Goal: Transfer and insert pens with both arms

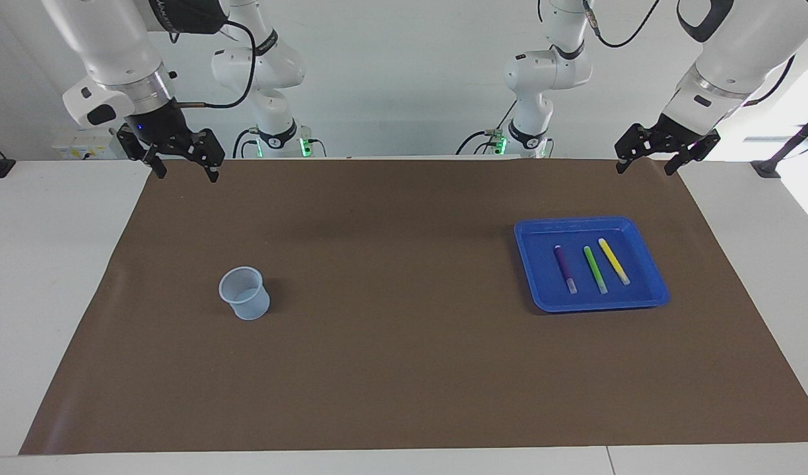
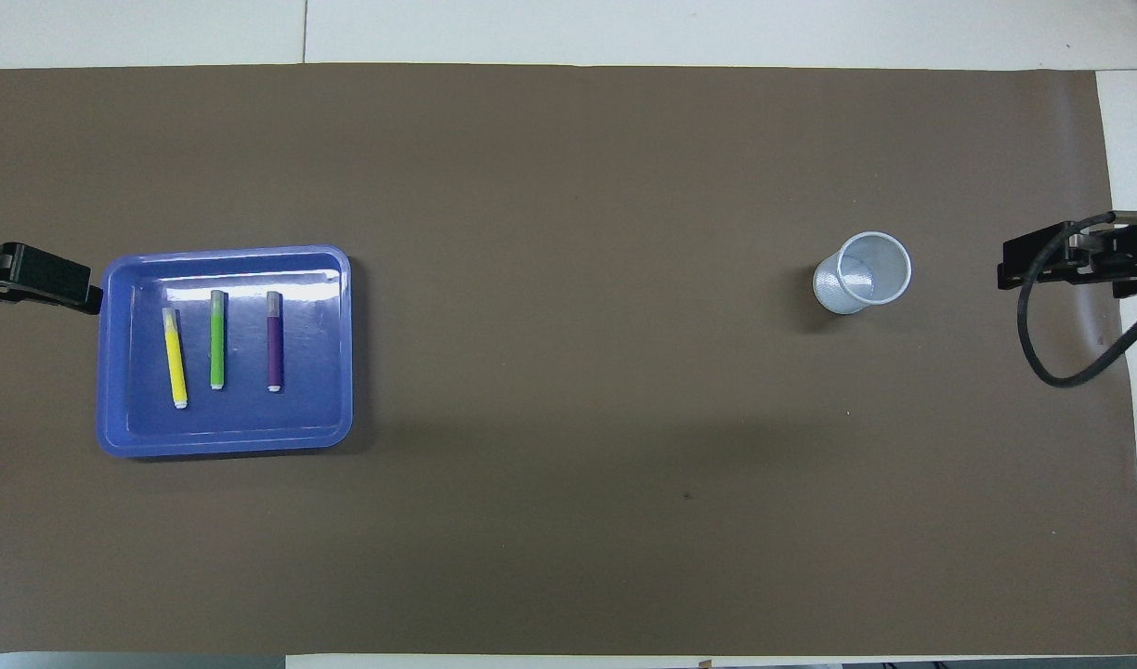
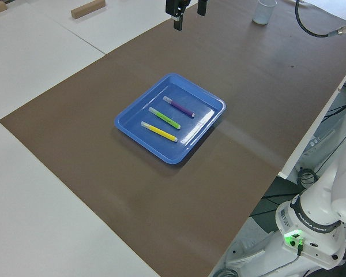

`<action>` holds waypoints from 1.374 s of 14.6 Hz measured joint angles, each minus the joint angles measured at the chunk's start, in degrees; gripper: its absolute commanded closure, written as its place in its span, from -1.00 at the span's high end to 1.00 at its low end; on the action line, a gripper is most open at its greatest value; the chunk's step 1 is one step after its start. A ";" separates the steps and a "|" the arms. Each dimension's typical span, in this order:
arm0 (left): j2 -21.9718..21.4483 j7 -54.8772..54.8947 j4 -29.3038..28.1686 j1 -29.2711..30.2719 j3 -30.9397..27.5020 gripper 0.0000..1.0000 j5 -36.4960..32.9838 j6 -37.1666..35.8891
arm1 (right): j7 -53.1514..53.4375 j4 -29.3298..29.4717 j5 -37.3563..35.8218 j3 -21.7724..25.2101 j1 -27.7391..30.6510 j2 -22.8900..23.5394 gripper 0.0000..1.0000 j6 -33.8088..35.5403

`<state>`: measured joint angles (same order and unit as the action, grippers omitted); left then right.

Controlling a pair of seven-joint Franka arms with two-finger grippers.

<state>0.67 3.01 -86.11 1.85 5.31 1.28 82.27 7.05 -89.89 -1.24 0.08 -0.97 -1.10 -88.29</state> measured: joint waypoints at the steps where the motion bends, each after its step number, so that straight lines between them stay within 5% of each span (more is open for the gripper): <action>1: 0.00 0.00 0.00 0.01 0.00 1.00 0.00 -0.04 | 0.00 0.00 0.00 0.00 0.00 0.00 1.00 0.00; 20: -0.25 -0.81 0.01 0.17 -0.37 1.00 0.30 -0.10 | 0.00 0.00 0.01 0.00 0.00 0.00 1.00 0.00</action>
<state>0.41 2.20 -86.10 2.02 4.94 1.57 82.17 7.05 -89.89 -1.24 0.08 -0.97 -1.10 -88.29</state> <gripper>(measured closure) 0.000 0.000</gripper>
